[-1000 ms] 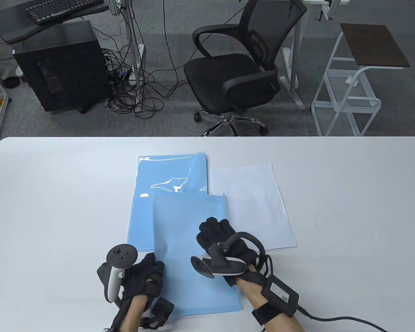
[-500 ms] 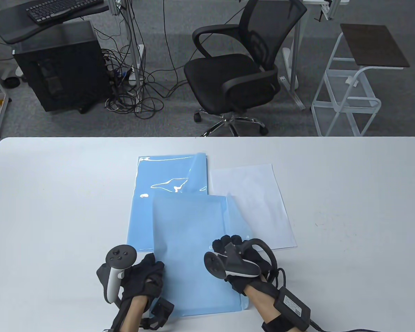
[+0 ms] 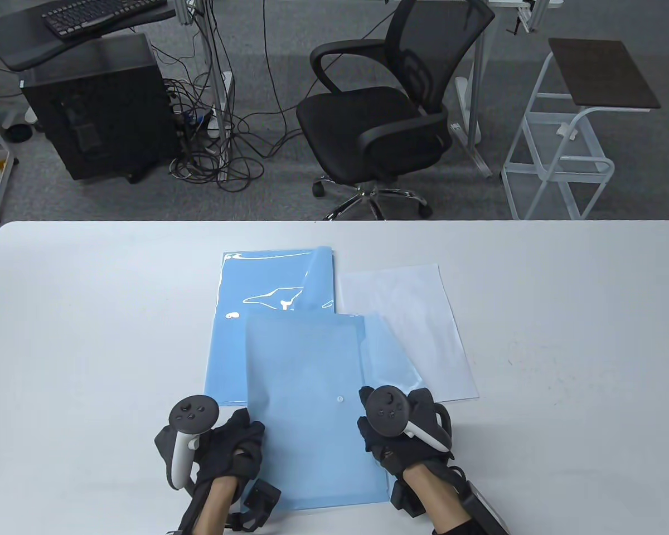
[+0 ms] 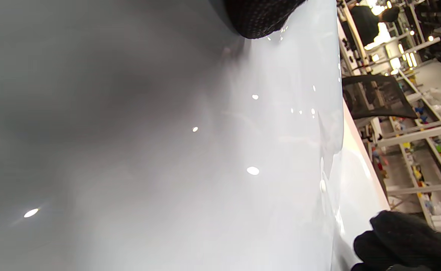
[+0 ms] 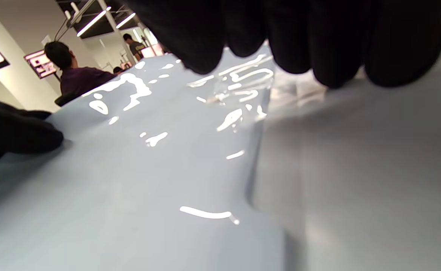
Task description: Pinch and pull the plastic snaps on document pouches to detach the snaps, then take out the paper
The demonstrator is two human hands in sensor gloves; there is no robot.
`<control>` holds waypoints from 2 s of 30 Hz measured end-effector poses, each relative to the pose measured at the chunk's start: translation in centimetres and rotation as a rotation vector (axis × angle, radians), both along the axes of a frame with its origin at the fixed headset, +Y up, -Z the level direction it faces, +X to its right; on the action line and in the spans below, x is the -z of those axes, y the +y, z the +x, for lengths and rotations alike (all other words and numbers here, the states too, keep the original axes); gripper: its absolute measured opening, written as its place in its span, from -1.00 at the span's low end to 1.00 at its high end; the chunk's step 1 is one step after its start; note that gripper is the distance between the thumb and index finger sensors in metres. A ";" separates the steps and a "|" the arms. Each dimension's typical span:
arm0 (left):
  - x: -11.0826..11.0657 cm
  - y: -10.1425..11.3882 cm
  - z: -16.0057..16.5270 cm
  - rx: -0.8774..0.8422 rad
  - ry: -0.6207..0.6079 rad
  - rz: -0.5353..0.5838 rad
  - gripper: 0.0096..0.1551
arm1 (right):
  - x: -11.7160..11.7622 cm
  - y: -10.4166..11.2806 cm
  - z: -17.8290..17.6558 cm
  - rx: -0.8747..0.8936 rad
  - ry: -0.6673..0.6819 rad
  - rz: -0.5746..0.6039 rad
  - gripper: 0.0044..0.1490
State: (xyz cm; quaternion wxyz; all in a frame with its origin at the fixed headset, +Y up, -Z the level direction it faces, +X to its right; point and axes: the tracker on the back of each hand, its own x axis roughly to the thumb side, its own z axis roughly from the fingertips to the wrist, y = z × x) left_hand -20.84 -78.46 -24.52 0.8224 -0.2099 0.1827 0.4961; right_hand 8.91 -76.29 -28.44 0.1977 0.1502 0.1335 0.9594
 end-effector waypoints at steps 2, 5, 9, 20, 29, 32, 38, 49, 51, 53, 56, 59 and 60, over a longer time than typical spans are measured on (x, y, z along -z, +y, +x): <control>0.0 -0.1 -0.1 -0.040 0.003 -0.005 -0.46 | 0.2 -0.1 0.5 0.034 -0.025 0.000 -0.25; -0.1 -0.2 -0.3 -0.129 0.010 -0.009 -0.46 | 0.4 -0.2 1.2 0.091 -0.060 0.002 -0.27; -0.1 -0.1 -0.4 -0.277 0.014 -0.006 -0.47 | 0.5 -0.1 2.1 0.082 -0.095 0.021 -0.29; -0.2 0.1 -0.5 -0.452 -0.022 0.013 -0.46 | 1.0 -0.8 3.3 -0.020 -0.105 0.081 -0.24; -0.4 -0.1 -1.5 -0.368 0.002 0.022 -0.46 | 1.2 -1.2 4.7 0.590 -0.108 -0.194 -0.24; -0.3 -0.3 -1.5 -0.399 -0.004 0.019 -0.45 | 1.2 -1.7 4.9 0.780 -0.081 -0.309 0.00; -0.3 -0.5 -0.9 -0.443 -0.035 0.018 -0.45 | 1.0 -1.9 4.0 0.906 -0.061 -0.387 0.05; -0.4 -0.2 -1.3 -0.448 -0.002 0.047 -0.47 | 0.0 0.1 3.8 0.677 -0.321 -0.153 -0.36; -0.4 -0.1 -1.6 -0.450 0.011 0.054 -0.47 | 0.0 0.6 4.3 0.671 -0.353 -0.148 -0.37; -0.4 0.0 -2.3 -0.432 0.039 0.063 -0.48 | 0.3 1.4 5.5 0.640 -0.391 -0.140 -0.37; -0.5 0.1 -3.3 -0.404 0.073 0.069 -0.48 | 0.9 2.4 7.4 0.601 -0.433 -0.151 -0.36; -0.5 0.1 -4.1 -0.383 0.090 0.064 -0.48 | 1.3 3.8 9.6 0.554 -0.451 -0.123 -0.36; -0.5 0.1 -4.2 -0.380 0.094 0.063 -0.48 | 1.4 4.3 10.4 0.541 -0.457 -0.111 -0.37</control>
